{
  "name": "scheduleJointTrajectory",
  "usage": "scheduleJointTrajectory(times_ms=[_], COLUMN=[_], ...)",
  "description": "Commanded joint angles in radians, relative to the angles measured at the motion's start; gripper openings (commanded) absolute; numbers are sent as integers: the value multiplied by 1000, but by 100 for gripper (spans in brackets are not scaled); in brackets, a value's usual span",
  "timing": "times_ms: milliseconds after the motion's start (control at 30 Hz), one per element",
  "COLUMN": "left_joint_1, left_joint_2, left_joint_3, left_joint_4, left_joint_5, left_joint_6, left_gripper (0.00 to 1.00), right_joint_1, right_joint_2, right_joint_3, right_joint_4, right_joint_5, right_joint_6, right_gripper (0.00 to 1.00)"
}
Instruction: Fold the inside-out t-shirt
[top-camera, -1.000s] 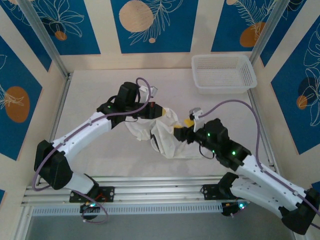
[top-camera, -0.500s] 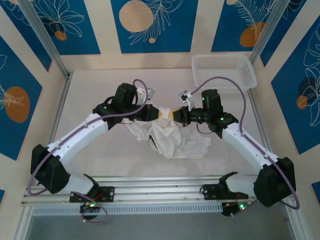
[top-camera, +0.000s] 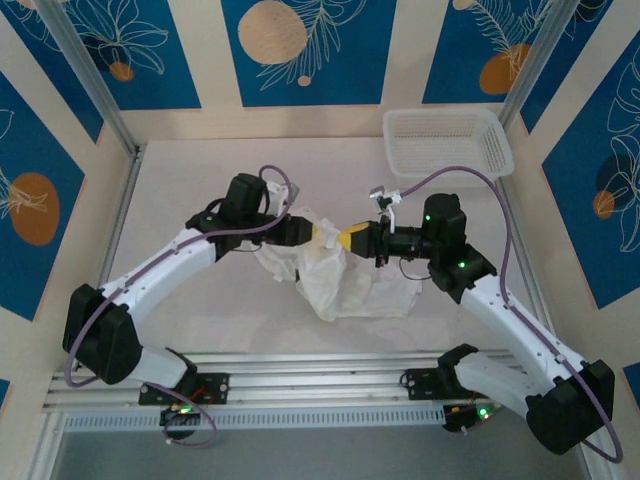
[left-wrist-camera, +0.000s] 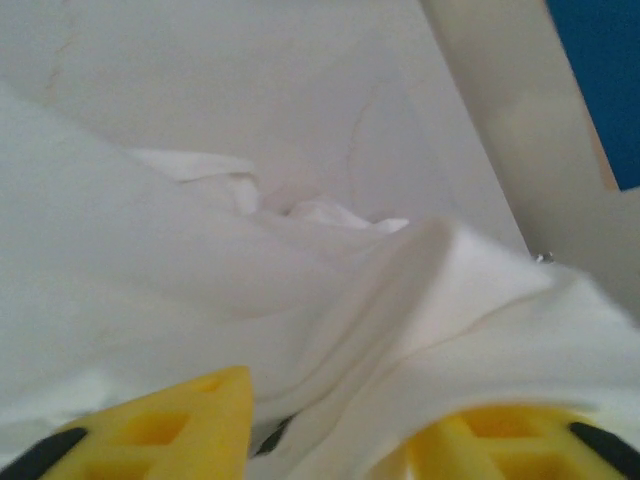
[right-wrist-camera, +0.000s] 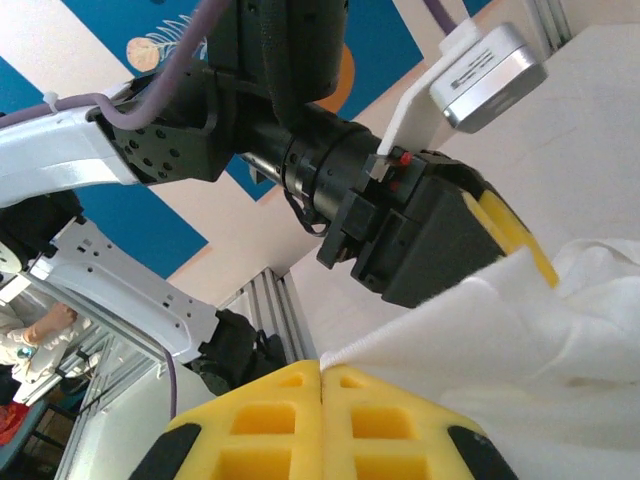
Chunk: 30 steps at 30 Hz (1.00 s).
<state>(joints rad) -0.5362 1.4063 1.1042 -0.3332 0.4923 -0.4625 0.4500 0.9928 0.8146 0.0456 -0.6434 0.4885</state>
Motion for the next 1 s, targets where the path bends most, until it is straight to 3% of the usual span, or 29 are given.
scheduleJointTrajectory(times_ms=[0,133,233,300,367,467,533,600,767,967], left_joint_1=[35,-14,-94,-161,-215,-247,-251,-251,-250,-250], left_joint_2=[-141,-301,-375,-386,-370,-291,-226,-169,-75,-5], left_joint_3=[-20,-59,-102,-118,-130,-130,-114,-98,-86,-97], left_joint_4=[-14,-90,-97,-97,-69,-14,-17,-22,37,77], left_joint_5=[-35,-215,-308,-357,-349,-272,-300,-350,-339,-376], left_joint_6=[100,189,206,209,199,134,87,39,-6,11], left_gripper=[48,48,43,29,21,18,17,20,38,51], right_joint_1=[-7,-7,-8,-7,-4,2,8,20,51,81], right_joint_2=[37,75,92,100,104,107,110,111,112,128], right_joint_3=[-17,-10,-9,-7,-5,1,9,14,29,20], right_joint_4=[35,36,35,34,34,27,15,6,-21,8], right_joint_5=[-5,17,35,42,46,53,53,51,58,62], right_joint_6=[35,32,38,47,51,53,51,47,27,41], right_gripper=[0,0,0,0,0,0,0,0,0,0])
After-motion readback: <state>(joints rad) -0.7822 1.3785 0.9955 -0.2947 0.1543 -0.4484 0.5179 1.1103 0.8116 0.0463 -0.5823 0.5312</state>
